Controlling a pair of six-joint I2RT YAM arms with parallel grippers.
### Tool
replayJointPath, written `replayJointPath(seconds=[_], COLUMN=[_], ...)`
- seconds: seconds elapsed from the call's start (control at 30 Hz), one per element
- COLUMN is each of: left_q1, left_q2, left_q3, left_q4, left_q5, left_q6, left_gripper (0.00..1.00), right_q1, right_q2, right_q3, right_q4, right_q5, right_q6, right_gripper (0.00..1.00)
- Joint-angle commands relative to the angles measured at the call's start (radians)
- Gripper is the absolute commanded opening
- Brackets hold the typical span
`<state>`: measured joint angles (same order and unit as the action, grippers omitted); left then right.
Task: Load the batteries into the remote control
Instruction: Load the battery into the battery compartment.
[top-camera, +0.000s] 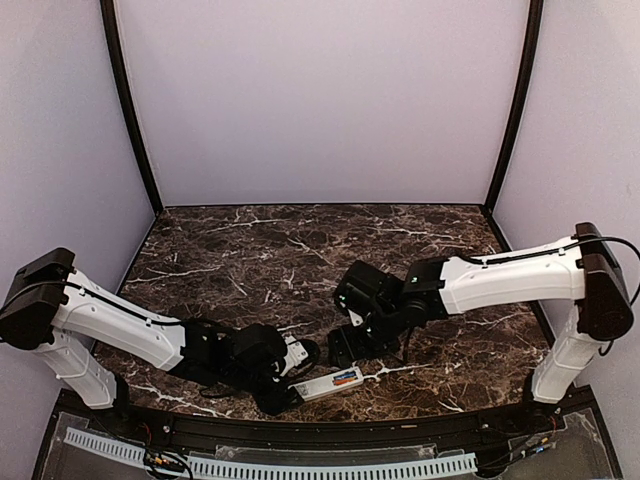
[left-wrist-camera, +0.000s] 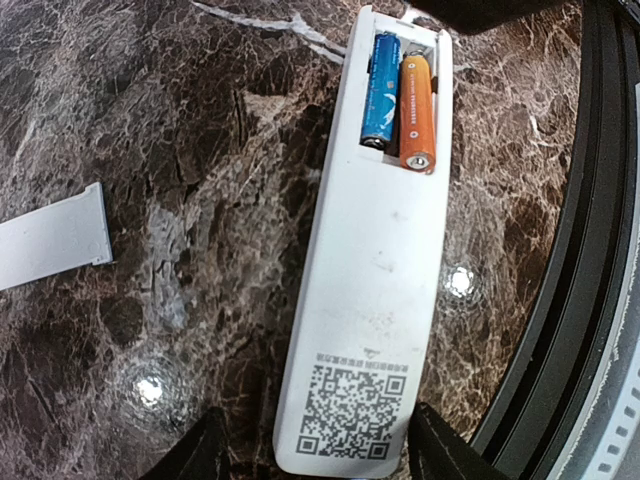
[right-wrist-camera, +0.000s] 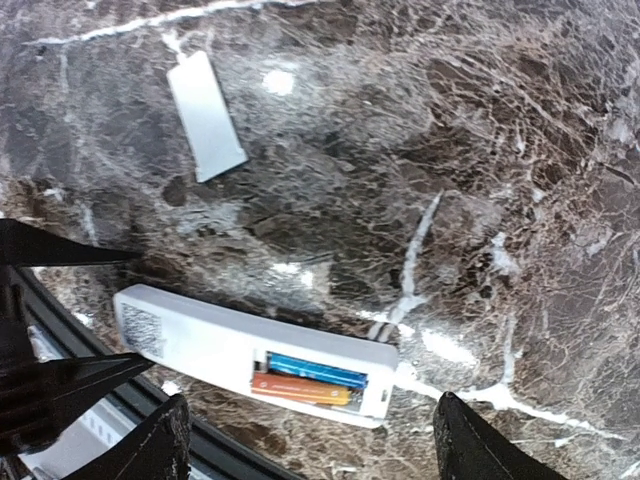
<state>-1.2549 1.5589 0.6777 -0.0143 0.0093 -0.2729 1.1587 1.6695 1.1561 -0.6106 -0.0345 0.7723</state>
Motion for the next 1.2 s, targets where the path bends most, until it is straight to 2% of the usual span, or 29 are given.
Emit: replayJointPath(seconds=[0.0, 0.27, 0.57, 0.77, 1.17], left_q1=[-0.003, -0.003, -0.003, -0.003, -0.003], left_q2=[0.017, 0.018, 0.019, 0.021, 0.021], left_q3=[-0.036, -0.036, -0.036, -0.035, -0.035], left_q4=[-0.055, -0.055, -0.055, -0.056, -0.057], left_q5=[0.017, 0.017, 0.017, 0.018, 0.018], left_q6=[0.000, -0.002, -0.002, -0.002, -0.002], left_gripper=[0.60, 0.60, 0.60, 0.60, 0.60], right_q1=[0.018, 0.022, 0.023, 0.024, 0.023], right_q2=[0.083, 0.126, 0.135, 0.137, 0.159], right_q3=[0.022, 0.009, -0.015, -0.011, -0.055], right_q4=[-0.085, -0.035, -0.012, -0.001, -0.020], right_q5=[0.046, 0.000, -0.025, -0.044, 0.004], right_q6=[0.026, 0.015, 0.010, -0.002, 0.019], right_gripper=[0.81, 0.88, 0.81, 0.81, 0.63])
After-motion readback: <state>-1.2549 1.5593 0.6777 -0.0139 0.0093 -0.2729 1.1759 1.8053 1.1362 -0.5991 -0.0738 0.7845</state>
